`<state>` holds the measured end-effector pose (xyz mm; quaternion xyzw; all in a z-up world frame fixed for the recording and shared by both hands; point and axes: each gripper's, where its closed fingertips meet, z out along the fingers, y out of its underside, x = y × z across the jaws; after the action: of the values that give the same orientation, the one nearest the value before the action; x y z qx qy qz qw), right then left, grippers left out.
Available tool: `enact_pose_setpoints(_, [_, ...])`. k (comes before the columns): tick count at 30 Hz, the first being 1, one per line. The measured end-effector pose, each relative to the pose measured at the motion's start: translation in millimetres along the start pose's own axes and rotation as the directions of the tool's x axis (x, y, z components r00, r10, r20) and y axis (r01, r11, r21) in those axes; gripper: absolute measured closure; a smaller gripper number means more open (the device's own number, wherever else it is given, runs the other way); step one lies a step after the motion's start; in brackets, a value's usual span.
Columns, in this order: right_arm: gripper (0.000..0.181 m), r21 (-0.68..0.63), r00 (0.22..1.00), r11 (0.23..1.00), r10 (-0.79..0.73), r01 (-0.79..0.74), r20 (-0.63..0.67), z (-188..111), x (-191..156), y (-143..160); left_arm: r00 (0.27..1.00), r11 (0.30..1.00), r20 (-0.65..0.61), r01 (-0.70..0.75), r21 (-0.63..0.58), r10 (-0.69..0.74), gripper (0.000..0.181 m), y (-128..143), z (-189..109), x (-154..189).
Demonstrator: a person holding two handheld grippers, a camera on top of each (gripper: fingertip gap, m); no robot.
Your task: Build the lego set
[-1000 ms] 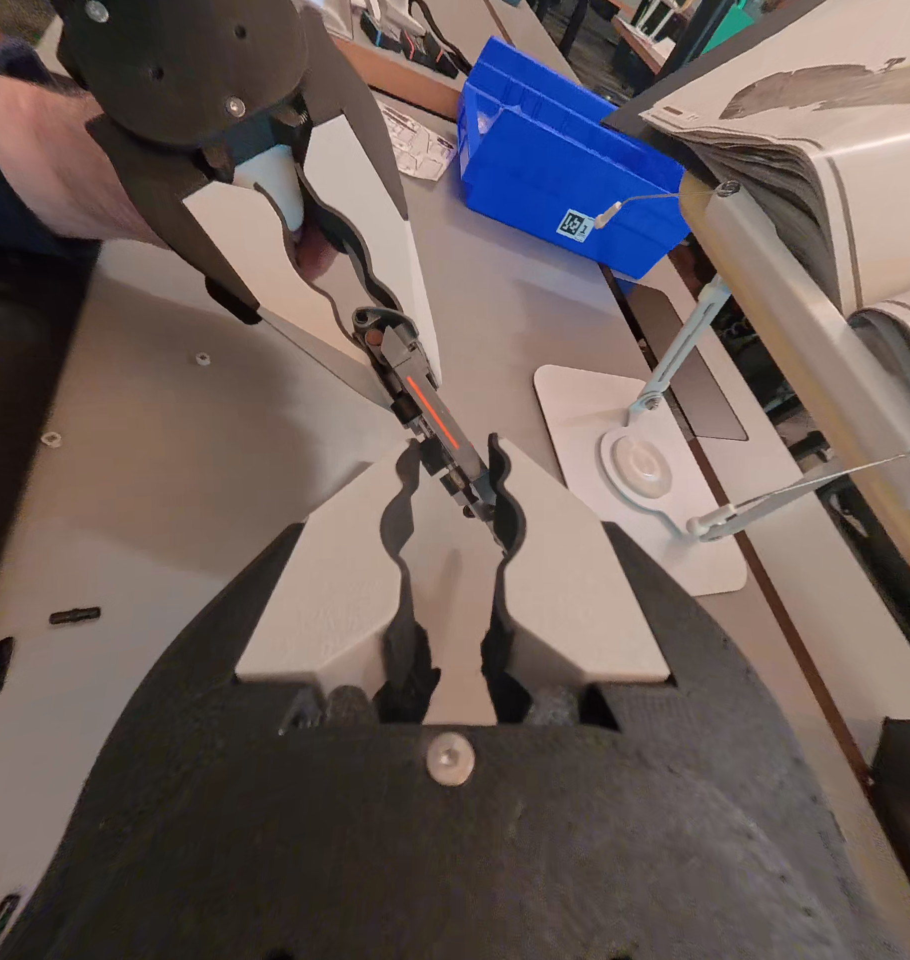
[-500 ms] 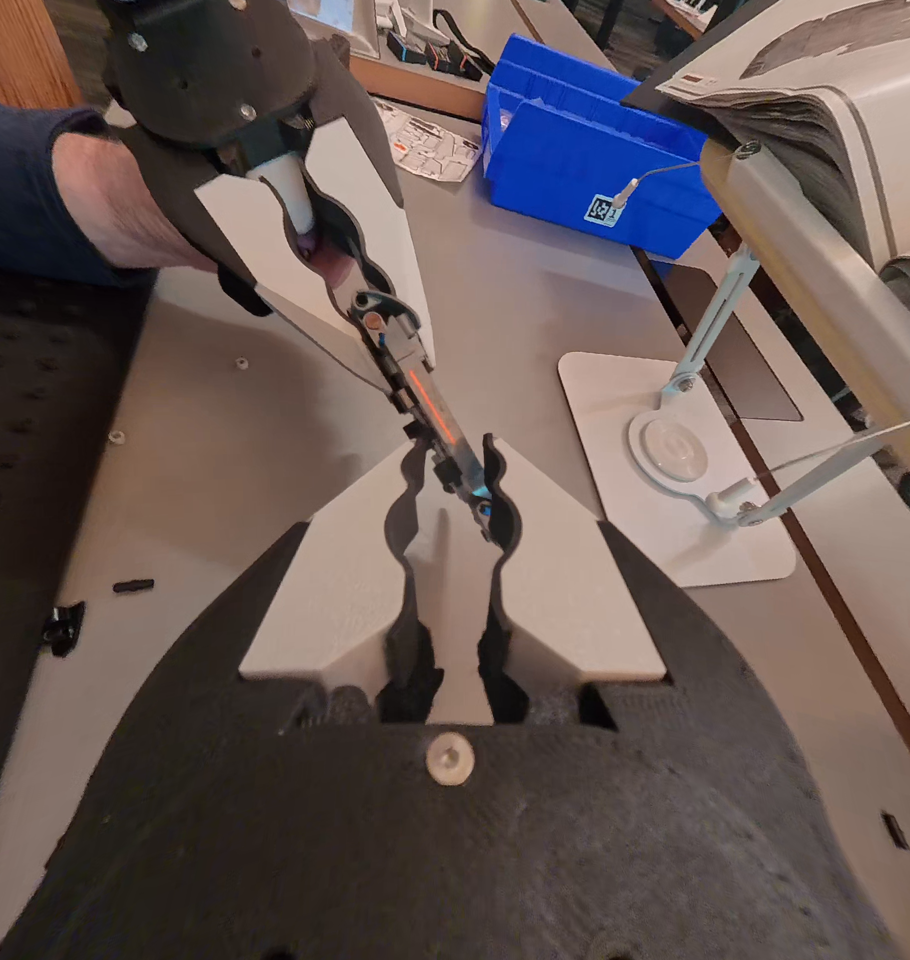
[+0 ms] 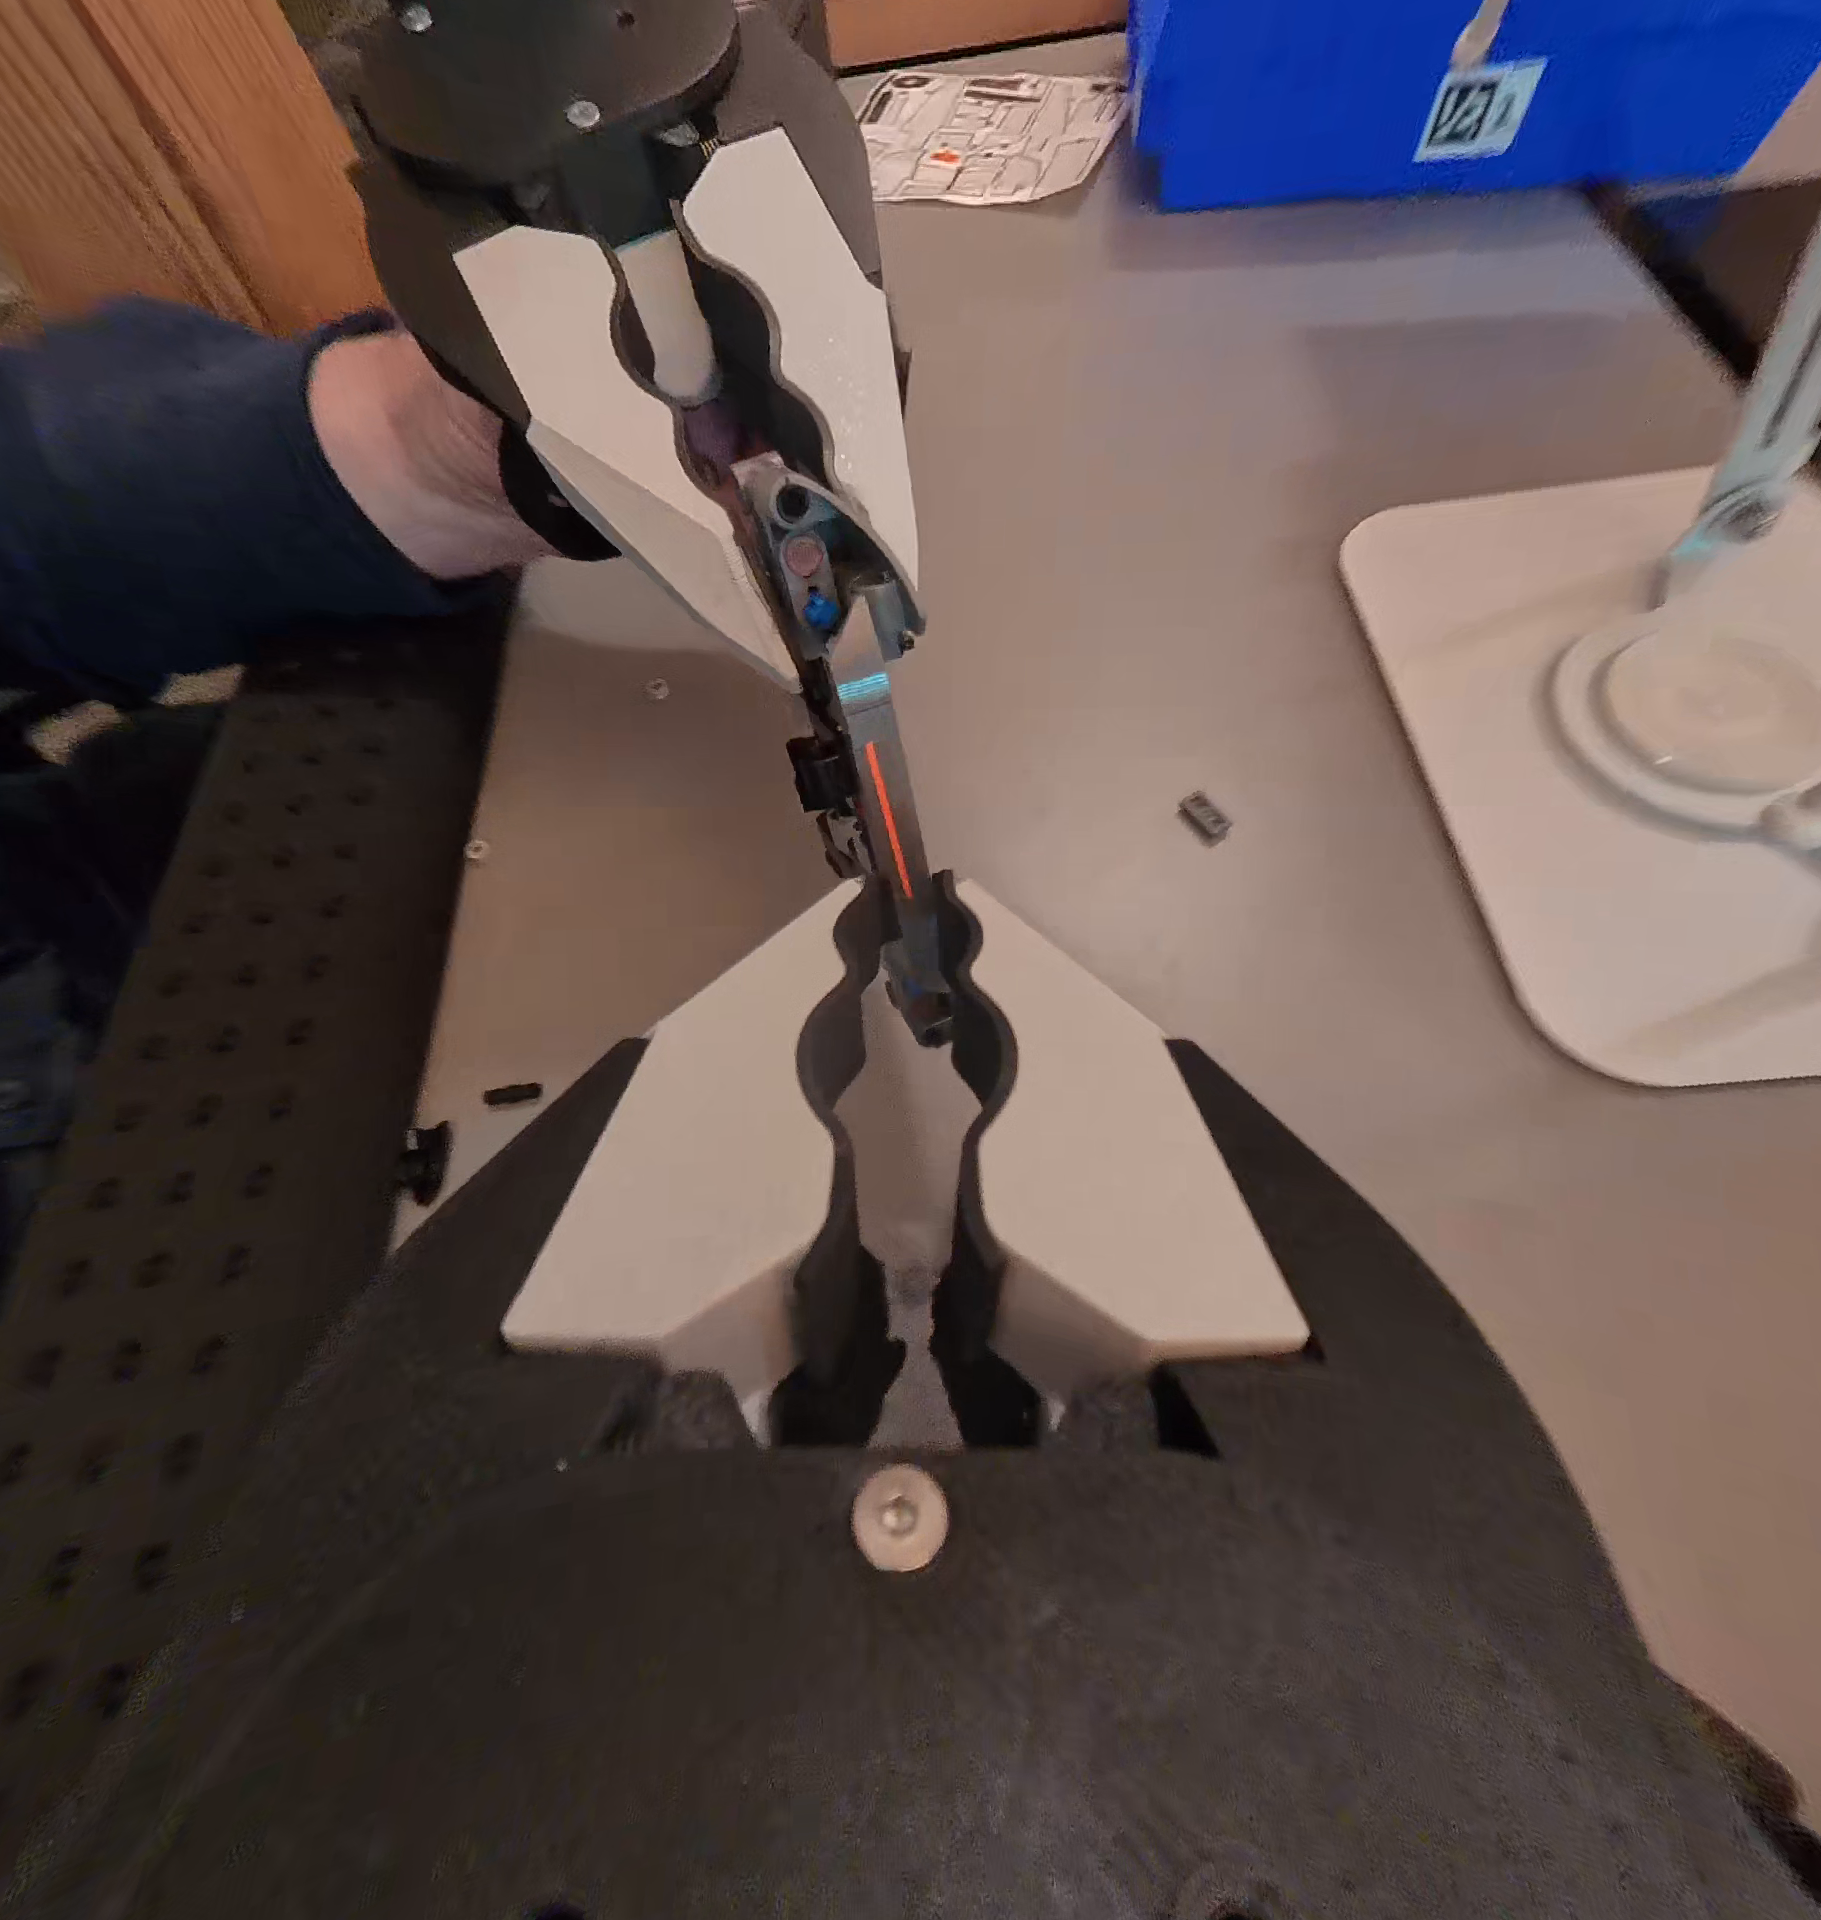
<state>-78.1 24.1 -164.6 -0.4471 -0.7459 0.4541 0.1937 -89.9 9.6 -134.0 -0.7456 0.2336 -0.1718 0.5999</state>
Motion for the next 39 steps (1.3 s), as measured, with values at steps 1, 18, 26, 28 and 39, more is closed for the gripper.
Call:
enact_pose_setpoints(1, [0.174, 0.006, 1.000, 1.000, 0.026, -0.026, 0.015, 0.0, 0.4, 0.2, 1.000, 1.000, -0.008, 0.024, 0.008, -0.024, 0.167, -0.4, 0.7, -0.7])
enact_pose_setpoints(18, [0.174, -0.043, 0.965, 0.986, -0.167, 0.162, -0.202, -3.2, 17.7, -2.0, 0.996, 0.997, 0.092, -0.012, -0.078, 0.019, 0.166, 18.5, -1.2, -21.1])
enact_pose_setpoints(26, [0.175, -0.180, 0.866, 0.911, -0.409, 0.371, -0.286, 8.9, 10.2, 1.5, 0.997, 0.975, 0.067, -0.021, -0.223, 0.037, 0.158, 48.5, -14.4, -24.4])
enact_pose_setpoints(28, [0.175, -0.212, 0.858, 0.899, -0.431, 0.382, -0.278, 12.1, 9.9, 6.6, 0.997, 0.963, 0.038, -0.053, -0.265, 0.065, 0.156, 55.9, -14.5, -19.4])
enact_pose_setpoints(39, [0.173, -0.350, 0.839, 0.831, -0.512, 0.431, -0.182, 39.7, -1.5, 39.1, 0.993, 0.889, -0.074, -0.116, -0.443, 0.093, 0.141, 97.2, -28.9, -4.5])
